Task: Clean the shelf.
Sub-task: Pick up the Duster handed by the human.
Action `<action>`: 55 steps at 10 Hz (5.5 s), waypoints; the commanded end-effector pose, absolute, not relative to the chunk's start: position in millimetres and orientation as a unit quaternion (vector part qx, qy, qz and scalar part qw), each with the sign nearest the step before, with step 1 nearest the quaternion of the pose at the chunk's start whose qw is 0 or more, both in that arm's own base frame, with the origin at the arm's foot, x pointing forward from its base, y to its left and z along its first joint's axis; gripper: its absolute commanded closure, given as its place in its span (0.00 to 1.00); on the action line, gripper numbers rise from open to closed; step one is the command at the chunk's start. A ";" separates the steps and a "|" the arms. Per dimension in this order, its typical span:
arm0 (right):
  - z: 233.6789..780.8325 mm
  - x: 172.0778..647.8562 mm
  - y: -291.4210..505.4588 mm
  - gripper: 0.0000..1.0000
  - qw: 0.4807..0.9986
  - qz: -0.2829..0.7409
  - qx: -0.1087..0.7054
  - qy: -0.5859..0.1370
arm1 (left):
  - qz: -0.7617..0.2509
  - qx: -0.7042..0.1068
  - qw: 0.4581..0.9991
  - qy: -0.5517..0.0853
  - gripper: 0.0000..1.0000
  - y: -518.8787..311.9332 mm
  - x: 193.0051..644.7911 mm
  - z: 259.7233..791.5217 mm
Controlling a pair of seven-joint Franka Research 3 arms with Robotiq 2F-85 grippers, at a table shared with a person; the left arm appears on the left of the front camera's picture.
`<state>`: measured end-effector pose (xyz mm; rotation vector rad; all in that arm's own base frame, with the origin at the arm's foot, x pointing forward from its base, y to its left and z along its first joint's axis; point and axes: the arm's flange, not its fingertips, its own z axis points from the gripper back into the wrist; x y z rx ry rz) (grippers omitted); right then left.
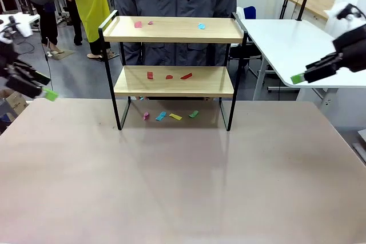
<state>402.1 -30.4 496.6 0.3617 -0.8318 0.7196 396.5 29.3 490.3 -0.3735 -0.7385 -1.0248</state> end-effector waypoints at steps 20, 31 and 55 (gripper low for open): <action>360.9 553.9 -202.6 0.00 0.705 0.406 0.291 -0.504 | -0.505 -0.362 0.557 -0.551 0.00 144.7 525.0 386.6; 379.1 546.5 -220.9 0.00 0.672 0.364 0.323 -0.558 | -0.510 -0.385 0.535 -0.553 0.00 135.0 524.4 380.2; 386.9 545.7 -223.6 0.00 0.676 0.370 0.320 -0.552 | -0.513 -0.390 0.536 -0.545 0.00 137.4 522.9 383.5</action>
